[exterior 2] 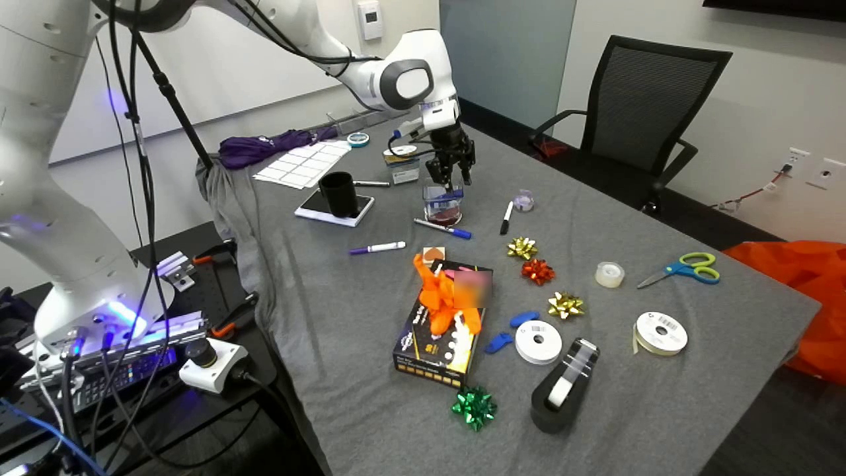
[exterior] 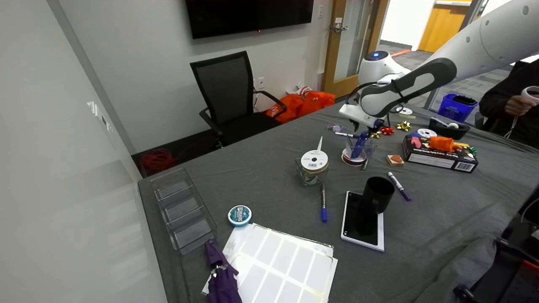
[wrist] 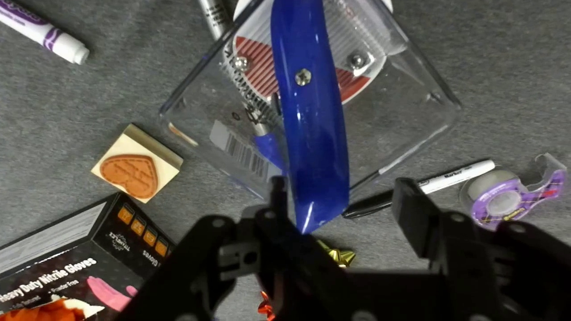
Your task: Take the blue marker out of the clear container on the right.
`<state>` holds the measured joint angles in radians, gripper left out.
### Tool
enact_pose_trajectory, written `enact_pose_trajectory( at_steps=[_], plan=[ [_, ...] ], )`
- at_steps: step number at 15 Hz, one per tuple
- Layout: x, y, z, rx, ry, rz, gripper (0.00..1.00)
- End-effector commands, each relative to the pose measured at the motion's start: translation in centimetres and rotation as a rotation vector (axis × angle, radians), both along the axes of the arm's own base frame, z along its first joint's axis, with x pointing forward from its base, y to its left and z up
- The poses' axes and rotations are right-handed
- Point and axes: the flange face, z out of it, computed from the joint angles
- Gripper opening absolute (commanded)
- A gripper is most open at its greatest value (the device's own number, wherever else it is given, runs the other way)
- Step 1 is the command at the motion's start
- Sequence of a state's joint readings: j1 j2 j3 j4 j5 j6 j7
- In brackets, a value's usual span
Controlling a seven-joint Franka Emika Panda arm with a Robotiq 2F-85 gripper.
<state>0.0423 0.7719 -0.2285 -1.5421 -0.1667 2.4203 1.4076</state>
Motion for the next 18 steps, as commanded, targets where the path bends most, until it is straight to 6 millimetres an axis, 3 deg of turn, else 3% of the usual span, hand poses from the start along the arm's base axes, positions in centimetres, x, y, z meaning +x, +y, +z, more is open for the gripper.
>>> enact_pose_trajectory(
  at_steps=[1,7,8,9,12,18],
  plan=[
    [-1.3,-0.2,-0.5,-0.014,-0.035,0.051,0.62],
    [-2.8,-0.5,-1.0,-0.008,-0.079,0.113,0.51],
    [-3.0,-0.6,-1.1,-0.010,-0.084,0.122,0.42],
    [-3.2,-0.6,-1.2,-0.011,-0.087,0.129,0.27],
    [-3.8,-0.7,-0.9,-0.014,-0.096,0.142,0.04],
    [-4.5,-1.1,0.5,-0.037,-0.125,0.139,0.02]
  ],
)
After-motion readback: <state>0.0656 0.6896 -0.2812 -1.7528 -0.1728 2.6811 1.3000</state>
